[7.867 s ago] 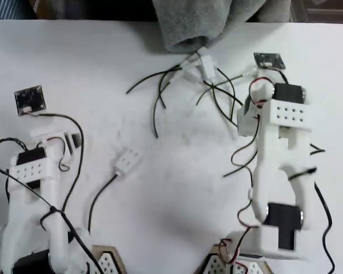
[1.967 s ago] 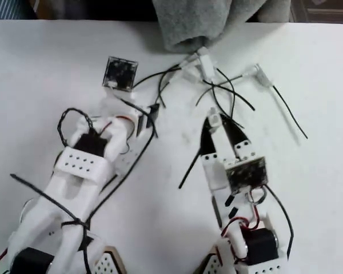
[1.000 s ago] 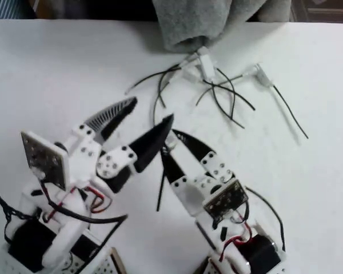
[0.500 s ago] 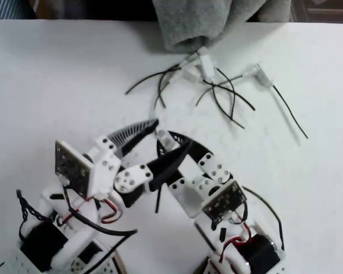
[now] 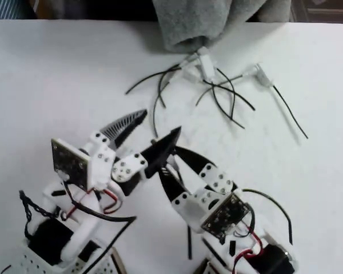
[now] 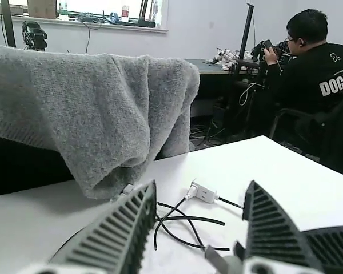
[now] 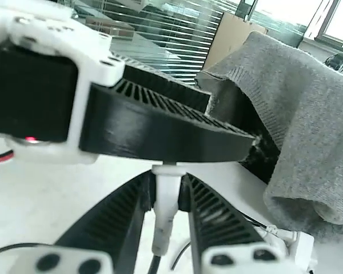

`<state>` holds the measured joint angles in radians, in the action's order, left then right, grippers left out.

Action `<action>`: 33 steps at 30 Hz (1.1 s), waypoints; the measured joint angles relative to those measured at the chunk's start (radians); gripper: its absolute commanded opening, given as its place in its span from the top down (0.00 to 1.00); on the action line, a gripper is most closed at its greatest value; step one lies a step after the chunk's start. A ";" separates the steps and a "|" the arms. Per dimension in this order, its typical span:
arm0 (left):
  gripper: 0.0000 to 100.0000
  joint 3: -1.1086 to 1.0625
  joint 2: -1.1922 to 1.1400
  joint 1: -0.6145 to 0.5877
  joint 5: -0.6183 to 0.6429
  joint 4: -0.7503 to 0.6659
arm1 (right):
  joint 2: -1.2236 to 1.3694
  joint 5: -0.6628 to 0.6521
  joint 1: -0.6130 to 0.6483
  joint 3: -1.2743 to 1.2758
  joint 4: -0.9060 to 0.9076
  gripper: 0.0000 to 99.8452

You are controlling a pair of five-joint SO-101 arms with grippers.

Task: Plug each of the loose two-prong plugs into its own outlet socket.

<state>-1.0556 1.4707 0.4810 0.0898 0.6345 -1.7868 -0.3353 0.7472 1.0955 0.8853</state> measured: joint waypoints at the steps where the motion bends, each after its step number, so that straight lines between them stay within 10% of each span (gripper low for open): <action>1: 0.76 0.000 0.000 0.000 0.000 -0.002 | 0.000 -0.006 0.000 -0.014 0.015 0.98; 33: 0.76 -0.021 0.002 -0.015 -0.003 -0.017 | 0.000 -0.071 0.000 -0.157 0.150 0.98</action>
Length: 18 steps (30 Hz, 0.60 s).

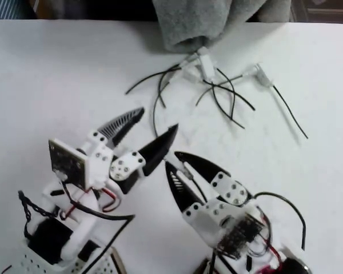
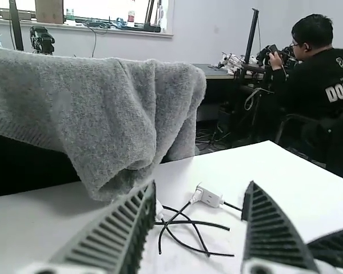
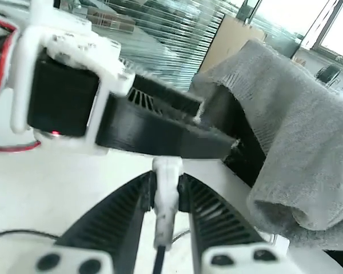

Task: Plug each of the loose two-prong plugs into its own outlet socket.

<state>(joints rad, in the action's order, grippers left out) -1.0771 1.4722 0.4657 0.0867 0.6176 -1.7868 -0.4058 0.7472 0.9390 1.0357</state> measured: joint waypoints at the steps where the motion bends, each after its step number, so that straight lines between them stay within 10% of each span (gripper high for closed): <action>1: 0.76 0.000 0.000 0.002 0.000 0.000 | 0.000 0.000 0.000 -0.018 0.006 0.98; 18: 0.76 -0.012 0.000 -0.006 0.000 -0.003 | 0.000 -0.025 0.000 -0.037 0.018 0.98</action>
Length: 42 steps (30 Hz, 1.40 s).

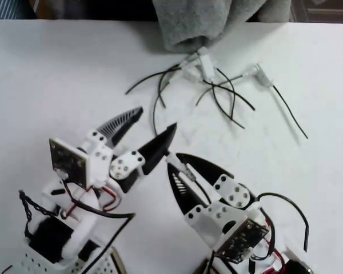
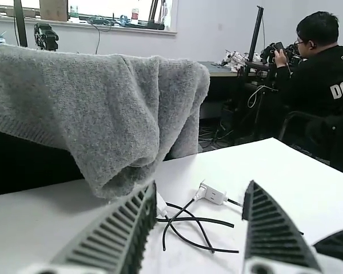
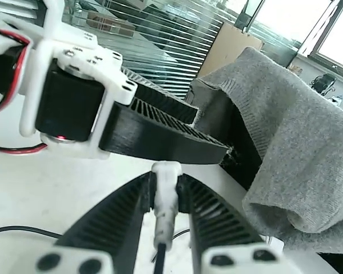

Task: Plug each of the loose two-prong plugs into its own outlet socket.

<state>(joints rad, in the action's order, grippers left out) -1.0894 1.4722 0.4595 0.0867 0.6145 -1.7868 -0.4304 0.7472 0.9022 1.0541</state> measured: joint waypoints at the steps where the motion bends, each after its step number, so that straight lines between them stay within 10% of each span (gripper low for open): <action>1: 0.76 -0.002 0.000 0.000 0.000 -0.006 | 0.000 0.000 0.000 0.000 0.000 0.98; 15: 0.76 -0.021 -0.005 -0.023 -0.006 -0.005 | -0.011 0.002 -0.066 -0.091 -0.005 0.98; 31: 0.76 -0.021 -0.035 -0.506 0.064 -0.023 | 0.334 0.002 -0.339 -0.091 -0.025 0.98; 42: 0.75 0.311 -0.692 -0.453 0.081 0.173 | 0.519 0.133 -0.586 -0.196 0.084 0.97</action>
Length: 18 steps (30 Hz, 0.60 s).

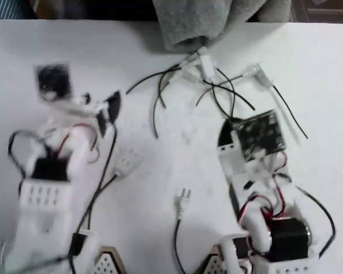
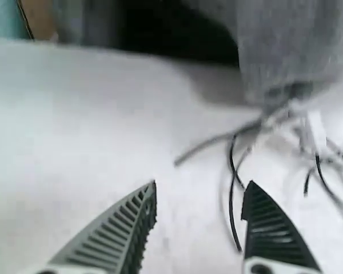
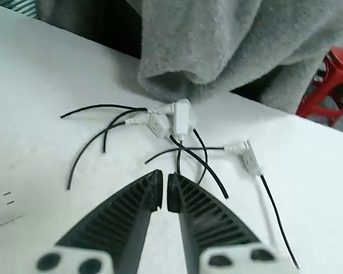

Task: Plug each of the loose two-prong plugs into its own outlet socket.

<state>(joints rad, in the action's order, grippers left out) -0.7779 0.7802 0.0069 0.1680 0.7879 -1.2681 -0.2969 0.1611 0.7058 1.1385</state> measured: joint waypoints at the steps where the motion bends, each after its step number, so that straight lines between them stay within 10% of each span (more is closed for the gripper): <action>1: 0.75 0.049 -0.055 0.021 0.000 0.051 | 0.020 0.009 -0.021 -0.008 0.009 0.97; 8: 0.75 0.163 -0.196 0.216 0.000 0.275 | 0.130 0.080 -0.206 -0.012 0.034 0.79; 18: 0.75 0.003 -0.198 0.433 0.009 0.239 | 0.209 0.107 -0.354 -0.012 0.103 0.76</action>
<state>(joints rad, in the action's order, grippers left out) -0.7748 0.5823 0.4396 0.1772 1.0273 -1.0595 -0.1895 -0.1933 0.6935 1.2413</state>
